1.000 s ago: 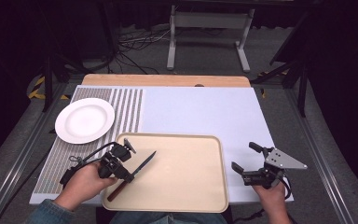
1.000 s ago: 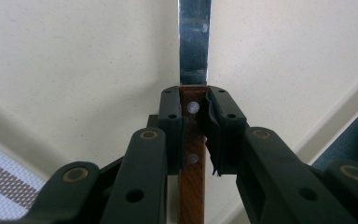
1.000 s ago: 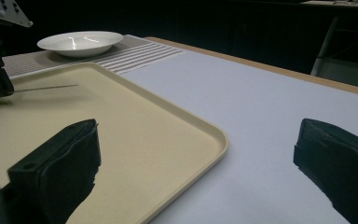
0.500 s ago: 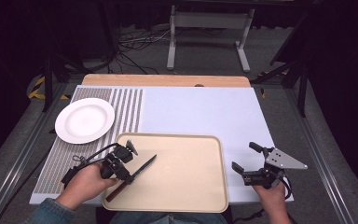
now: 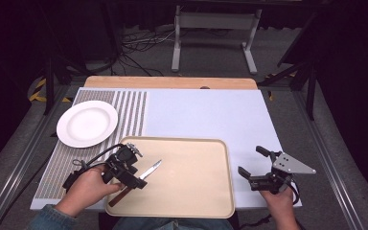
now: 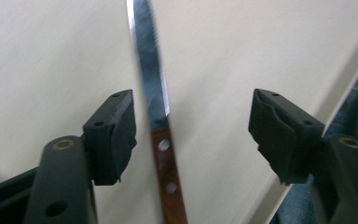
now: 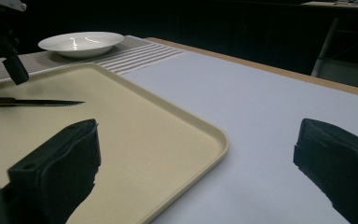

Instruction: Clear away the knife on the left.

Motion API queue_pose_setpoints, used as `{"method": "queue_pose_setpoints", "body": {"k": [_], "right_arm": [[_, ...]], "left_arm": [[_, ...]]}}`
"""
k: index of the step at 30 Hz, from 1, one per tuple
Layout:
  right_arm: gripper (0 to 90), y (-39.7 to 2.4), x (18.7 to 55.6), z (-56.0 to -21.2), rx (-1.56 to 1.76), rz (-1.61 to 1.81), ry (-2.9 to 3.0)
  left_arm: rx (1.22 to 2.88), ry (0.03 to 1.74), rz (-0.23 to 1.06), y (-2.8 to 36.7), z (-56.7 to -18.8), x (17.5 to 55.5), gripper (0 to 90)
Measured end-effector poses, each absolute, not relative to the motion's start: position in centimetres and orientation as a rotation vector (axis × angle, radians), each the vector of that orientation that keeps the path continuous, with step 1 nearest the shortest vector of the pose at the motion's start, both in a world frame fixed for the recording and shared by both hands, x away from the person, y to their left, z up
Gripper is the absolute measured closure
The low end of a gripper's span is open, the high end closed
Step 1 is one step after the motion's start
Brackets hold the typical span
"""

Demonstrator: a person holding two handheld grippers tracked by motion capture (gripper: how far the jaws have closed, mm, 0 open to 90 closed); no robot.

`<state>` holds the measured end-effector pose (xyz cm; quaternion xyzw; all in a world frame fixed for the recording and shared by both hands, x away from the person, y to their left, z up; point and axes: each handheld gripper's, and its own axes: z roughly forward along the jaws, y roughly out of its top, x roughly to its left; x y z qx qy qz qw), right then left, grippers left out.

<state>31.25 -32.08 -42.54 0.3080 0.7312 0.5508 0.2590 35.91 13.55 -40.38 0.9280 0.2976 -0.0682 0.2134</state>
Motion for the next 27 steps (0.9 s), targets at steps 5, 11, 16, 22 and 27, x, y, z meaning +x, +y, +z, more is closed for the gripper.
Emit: {"method": "queue_pose_setpoints", "body": {"k": [5, 11, 16, 22, 27], "right_arm": [[1.0, -32.1, 31.2, -42.5, 0.832, 1.49, 1.98], [1.0, -32.0, 31.2, -42.5, 0.83, 1.488, 1.985], [1.0, -32.0, 31.2, -42.5, 0.828, 1.487, 1.986], [1.0, -32.0, 31.2, -42.5, 0.826, 1.487, 1.99], [1.0, -32.0, 31.2, -42.5, 0.828, 1.487, 1.99]], "left_arm": [[2.572, 0.699, -0.158, 12.9, -40.5, 35.4, 34.7], [2.635, 0.56, -0.075, 12.2, -40.9, 34.9, 53.4], [2.702, 0.516, 0.012, 11.9, -41.3, 34.6, 89.2], [2.753, 0.522, 0.045, 11.9, -41.8, 34.5, 89.9], [2.797, 0.52, 0.039, 11.8, -42.3, 34.5, 89.9]]}}
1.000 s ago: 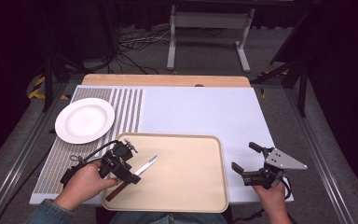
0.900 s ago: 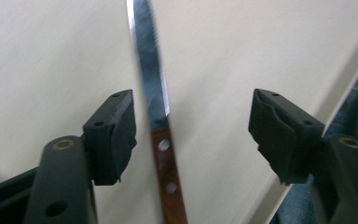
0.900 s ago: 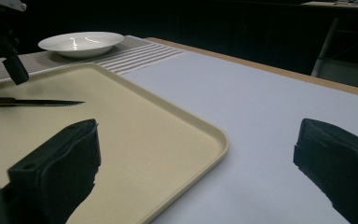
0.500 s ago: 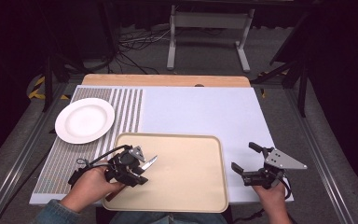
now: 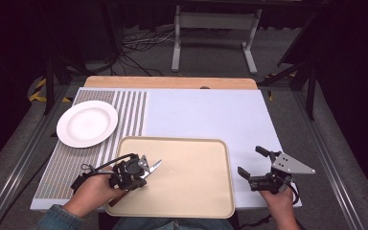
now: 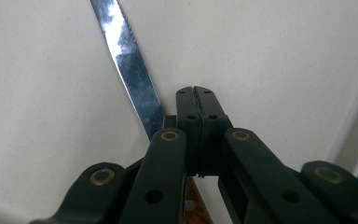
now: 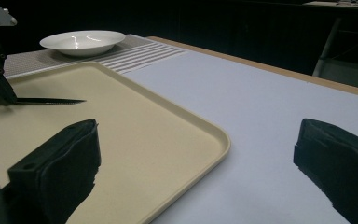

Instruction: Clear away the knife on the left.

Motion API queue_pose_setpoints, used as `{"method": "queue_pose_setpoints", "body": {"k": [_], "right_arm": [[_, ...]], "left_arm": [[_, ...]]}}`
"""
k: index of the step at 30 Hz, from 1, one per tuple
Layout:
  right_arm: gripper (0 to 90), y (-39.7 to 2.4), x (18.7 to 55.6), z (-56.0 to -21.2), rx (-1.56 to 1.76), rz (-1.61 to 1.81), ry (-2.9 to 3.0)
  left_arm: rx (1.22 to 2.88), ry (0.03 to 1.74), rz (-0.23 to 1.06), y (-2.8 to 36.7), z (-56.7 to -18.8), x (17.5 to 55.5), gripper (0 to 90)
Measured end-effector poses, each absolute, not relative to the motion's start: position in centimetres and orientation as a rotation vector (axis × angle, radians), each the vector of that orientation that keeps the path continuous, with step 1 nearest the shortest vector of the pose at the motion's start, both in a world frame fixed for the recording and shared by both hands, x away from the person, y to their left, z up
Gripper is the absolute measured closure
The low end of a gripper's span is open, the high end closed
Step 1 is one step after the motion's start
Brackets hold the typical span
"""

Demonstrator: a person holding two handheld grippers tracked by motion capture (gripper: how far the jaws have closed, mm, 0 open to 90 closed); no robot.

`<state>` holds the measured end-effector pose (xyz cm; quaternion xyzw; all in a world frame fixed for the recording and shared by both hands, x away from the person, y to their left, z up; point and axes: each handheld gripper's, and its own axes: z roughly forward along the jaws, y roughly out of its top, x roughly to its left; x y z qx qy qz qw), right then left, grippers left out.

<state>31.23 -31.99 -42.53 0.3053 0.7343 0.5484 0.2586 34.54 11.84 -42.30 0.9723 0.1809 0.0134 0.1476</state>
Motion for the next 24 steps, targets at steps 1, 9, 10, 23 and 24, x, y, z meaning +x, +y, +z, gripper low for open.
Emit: {"method": "queue_pose_setpoints", "body": {"k": [1, 9, 10, 23, 24], "right_arm": [[1.0, -31.99, 31.23, -42.53, 0.827, 1.486, 1.99], [1.0, -32.0, 31.24, -42.54, 0.827, 1.491, 1.99], [1.0, -31.99, 31.24, -42.54, 0.827, 1.491, 1.991], [1.1, -31.96, 31.27, -42.56, 0.824, 1.49, 1.994], [1.0, -31.95, 31.27, -42.56, 0.824, 1.49, 1.994]], "left_arm": [[2.797, 0.52, 0.039, 11.84, -42.3, 34.54, 89.9], [2.847, 0.506, 0.027, 11.87, -42.43, 34.65, 89.9], [2.847, 0.508, 0.025, 11.89, -42.43, 34.68, 89.9], [2.822, 0.579, 0.037, 12.68, -42.49, 35.4, 89.9], [2.817, 0.582, 0.037, 12.75, -42.52, 35.45, 89.9]]}}
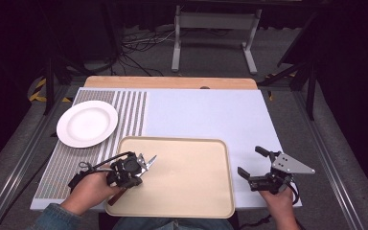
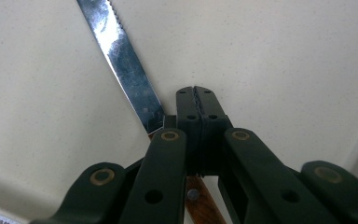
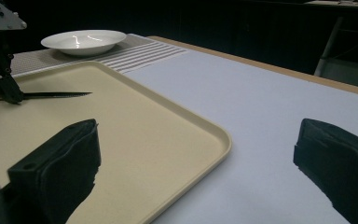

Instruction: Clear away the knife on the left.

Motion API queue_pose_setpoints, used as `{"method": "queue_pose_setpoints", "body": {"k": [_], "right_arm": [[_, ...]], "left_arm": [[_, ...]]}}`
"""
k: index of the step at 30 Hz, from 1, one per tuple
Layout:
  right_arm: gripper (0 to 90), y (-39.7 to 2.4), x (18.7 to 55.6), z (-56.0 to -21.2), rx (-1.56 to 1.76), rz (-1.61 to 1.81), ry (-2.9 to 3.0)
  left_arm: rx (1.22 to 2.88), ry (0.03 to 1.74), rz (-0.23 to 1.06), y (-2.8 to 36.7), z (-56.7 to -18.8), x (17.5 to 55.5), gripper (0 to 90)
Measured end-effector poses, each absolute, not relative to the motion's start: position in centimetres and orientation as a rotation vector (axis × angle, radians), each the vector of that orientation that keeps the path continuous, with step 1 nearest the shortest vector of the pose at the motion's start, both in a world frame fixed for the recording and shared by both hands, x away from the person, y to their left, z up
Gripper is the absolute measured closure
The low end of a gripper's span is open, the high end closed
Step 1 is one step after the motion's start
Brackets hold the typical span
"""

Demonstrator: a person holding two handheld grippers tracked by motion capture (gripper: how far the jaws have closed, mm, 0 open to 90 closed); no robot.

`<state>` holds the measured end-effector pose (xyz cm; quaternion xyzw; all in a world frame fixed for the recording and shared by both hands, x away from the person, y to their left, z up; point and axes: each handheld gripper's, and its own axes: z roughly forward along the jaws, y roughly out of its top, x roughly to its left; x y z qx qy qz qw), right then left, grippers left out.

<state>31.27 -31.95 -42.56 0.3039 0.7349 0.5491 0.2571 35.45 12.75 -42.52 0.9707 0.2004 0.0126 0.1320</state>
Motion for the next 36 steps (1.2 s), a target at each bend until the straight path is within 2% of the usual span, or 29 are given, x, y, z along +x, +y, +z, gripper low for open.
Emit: {"method": "queue_pose_setpoints", "body": {"k": [36], "right_arm": [[1.0, -31.9, 31.4, -42.7, 0.834, 1.494, 1.996]], "left_arm": [[2.752, 0.764, 0.076, 15.9, -42.5, 38.0, 89.8]]}}
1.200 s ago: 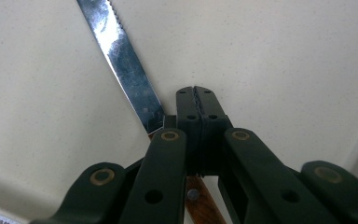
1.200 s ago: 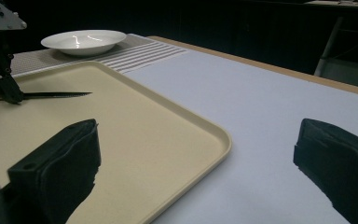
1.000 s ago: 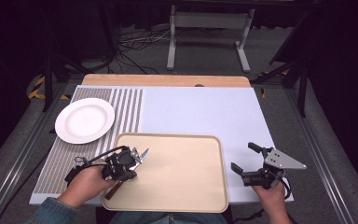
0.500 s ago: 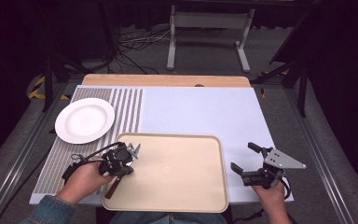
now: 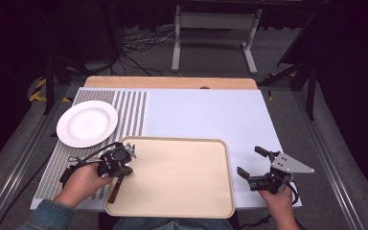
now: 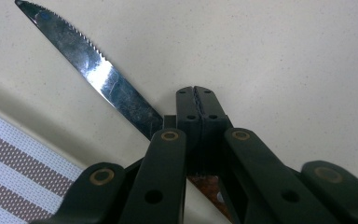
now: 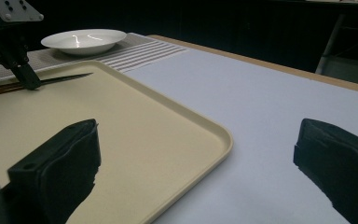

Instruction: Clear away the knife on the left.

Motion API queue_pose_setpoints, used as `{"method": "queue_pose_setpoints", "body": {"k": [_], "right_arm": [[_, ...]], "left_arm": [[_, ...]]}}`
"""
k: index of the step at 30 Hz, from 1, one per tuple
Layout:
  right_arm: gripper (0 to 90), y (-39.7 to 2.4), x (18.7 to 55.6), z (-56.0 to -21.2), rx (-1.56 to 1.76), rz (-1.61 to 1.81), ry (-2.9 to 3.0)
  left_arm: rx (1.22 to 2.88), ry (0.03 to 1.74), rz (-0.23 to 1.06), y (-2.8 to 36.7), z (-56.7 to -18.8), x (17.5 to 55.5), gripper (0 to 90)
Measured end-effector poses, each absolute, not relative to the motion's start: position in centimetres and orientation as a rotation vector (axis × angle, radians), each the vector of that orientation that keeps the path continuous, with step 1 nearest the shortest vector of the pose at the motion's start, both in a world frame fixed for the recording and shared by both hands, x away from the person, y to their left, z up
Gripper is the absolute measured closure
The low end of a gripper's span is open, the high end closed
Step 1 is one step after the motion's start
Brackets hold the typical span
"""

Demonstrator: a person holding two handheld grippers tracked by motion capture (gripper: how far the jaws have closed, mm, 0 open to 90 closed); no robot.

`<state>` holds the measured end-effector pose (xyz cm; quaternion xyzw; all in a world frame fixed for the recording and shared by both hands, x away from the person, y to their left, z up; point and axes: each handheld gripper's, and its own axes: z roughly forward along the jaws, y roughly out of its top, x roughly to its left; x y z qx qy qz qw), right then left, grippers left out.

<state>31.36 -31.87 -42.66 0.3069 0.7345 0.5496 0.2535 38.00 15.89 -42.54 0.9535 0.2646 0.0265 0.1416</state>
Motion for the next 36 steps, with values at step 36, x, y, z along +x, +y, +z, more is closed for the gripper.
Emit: {"method": "queue_pose_setpoints", "body": {"k": [36], "right_arm": [[1.0, -31.8, 31.4, -42.7, 0.83, 1.492, 2.008]], "left_arm": [[2.739, 0.819, 0.054, 17.0, -42.6, 37.8, 88.4]]}}
